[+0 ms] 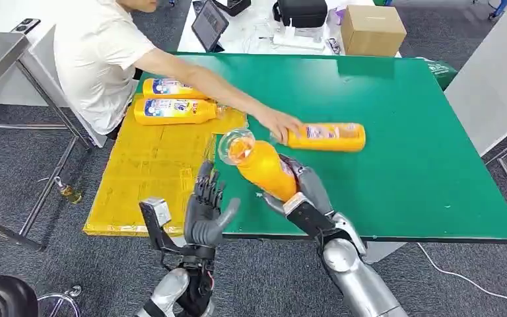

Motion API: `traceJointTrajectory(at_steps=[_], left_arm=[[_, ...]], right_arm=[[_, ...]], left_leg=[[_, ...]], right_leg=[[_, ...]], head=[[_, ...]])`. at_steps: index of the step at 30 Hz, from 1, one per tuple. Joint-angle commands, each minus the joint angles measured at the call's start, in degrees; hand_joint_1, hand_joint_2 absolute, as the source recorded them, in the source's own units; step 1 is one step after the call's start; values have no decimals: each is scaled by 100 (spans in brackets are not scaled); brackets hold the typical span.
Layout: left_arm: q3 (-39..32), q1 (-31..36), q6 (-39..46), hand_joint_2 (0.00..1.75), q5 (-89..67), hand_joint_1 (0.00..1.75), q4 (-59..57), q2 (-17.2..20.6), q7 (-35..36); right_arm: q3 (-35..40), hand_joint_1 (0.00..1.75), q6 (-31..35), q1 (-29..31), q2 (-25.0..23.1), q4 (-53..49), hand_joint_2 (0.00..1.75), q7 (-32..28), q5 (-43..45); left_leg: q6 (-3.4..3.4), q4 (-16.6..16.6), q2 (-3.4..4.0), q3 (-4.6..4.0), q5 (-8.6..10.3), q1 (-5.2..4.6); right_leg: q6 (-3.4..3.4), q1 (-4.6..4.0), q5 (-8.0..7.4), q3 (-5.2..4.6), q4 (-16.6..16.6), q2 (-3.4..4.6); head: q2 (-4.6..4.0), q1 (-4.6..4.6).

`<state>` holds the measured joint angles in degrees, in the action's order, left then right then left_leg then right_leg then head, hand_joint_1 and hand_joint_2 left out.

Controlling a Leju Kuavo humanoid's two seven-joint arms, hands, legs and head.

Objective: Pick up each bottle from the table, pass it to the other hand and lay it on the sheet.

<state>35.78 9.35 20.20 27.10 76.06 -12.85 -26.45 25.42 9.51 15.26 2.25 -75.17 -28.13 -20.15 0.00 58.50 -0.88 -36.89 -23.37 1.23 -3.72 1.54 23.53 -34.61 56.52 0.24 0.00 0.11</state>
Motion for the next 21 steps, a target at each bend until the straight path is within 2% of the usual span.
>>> traceJointTrajectory(at_steps=[1, 9, 21], left_arm=[[345, 185, -21, 175, -40, 0, 21, 345, 43], [210, 413, -48, 175, -632, 0, -567, 192, 52], [315, 490, 164, 175, -1034, 0, -795, 200, 194]], right_arm=[[393, 175, -25, 461, -41, 657, 175, 31, 37], [849, 175, -184, 778, -223, 957, 175, 103, -129], [865, 175, -112, 879, -216, 1011, 175, 192, -194]], left_leg=[[4, -5, 11, 20, -5, 0], [5, -6, 27, 31, -10, -1], [3, -4, 9, 18, -4, -1]], right_leg=[[14, -4, 1, 17, -6, 4], [17, -5, 1, 22, -6, 17], [11, -3, 2, 15, -4, 1]], head=[[0, 2], [0, -2], [0, 0]])
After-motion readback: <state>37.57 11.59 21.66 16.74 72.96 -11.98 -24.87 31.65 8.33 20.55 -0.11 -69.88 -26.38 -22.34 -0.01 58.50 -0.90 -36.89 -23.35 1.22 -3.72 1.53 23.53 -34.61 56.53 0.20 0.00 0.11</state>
